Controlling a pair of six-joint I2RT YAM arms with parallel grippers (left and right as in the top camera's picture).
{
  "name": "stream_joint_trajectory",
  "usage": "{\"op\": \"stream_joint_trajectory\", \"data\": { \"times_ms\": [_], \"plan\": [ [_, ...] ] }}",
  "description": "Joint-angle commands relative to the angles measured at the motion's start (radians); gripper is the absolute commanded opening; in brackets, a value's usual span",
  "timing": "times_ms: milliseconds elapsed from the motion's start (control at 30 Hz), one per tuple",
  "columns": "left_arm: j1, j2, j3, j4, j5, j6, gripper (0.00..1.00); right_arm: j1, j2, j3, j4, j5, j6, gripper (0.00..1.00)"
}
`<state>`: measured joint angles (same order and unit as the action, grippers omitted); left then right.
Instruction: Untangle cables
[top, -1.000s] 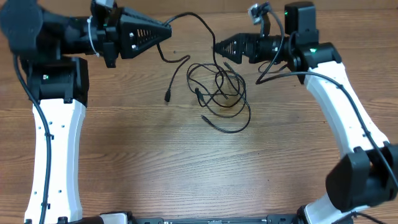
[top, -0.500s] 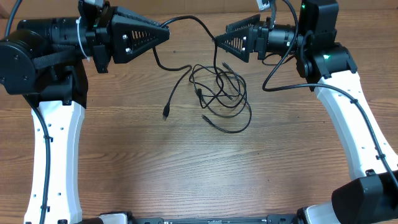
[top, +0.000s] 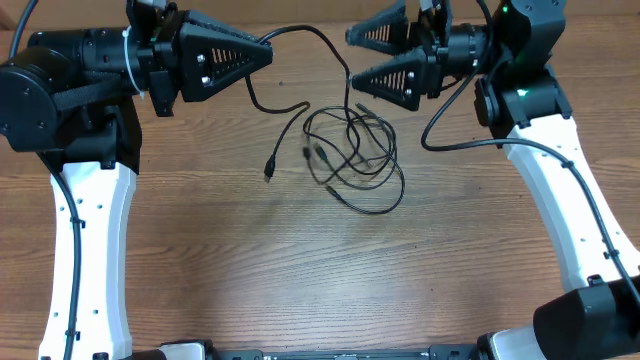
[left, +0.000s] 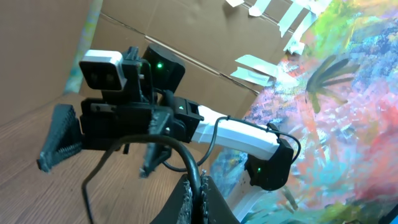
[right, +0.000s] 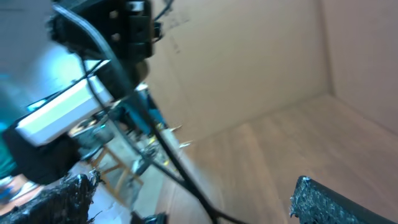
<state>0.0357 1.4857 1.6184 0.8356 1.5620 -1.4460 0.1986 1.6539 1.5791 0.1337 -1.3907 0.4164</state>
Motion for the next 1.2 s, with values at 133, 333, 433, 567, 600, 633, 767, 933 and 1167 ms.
{"op": "stream_joint_trajectory", "data": {
  "times_ms": [133, 333, 433, 567, 600, 633, 767, 933, 1167],
  "plan": [
    [0.009, -0.015, 0.016, 0.006, 0.018, -0.018, 0.04, 0.066, -0.032, 0.013, 0.015, -0.038, 0.036, 0.88],
    [0.009, -0.015, 0.016, 0.002, 0.018, -0.021, 0.04, 0.077, -0.032, 0.013, 0.023, -0.015, 0.058, 0.58],
    [0.009, -0.015, 0.016, 0.002, 0.018, -0.021, 0.04, 0.077, -0.032, 0.013, 0.092, -0.009, 0.124, 0.64],
    [0.008, -0.015, 0.016, 0.002, 0.018, -0.021, 0.04, 0.077, -0.032, 0.013, 0.285, -0.008, 0.273, 0.69],
    [0.007, -0.015, 0.016, 0.002, 0.018, -0.021, 0.04, 0.077, -0.032, 0.013, 0.334, -0.008, 0.308, 0.69],
    [0.006, -0.015, 0.016, 0.002, 0.018, -0.021, 0.04, 0.077, -0.032, 0.013, 0.377, -0.005, 0.343, 0.69],
    [-0.011, -0.015, 0.016, 0.003, 0.018, -0.02, 0.04, 0.077, -0.032, 0.013, 0.465, 0.003, 0.396, 0.68],
    [-0.039, -0.015, 0.016, 0.003, 0.018, -0.01, 0.04, 0.084, -0.032, 0.013, 0.465, 0.011, 0.399, 0.61],
    [-0.076, -0.008, 0.012, 0.003, 0.018, 0.01, 0.04, 0.104, -0.032, 0.014, 0.475, 0.058, 0.399, 0.45]
  ]
}}
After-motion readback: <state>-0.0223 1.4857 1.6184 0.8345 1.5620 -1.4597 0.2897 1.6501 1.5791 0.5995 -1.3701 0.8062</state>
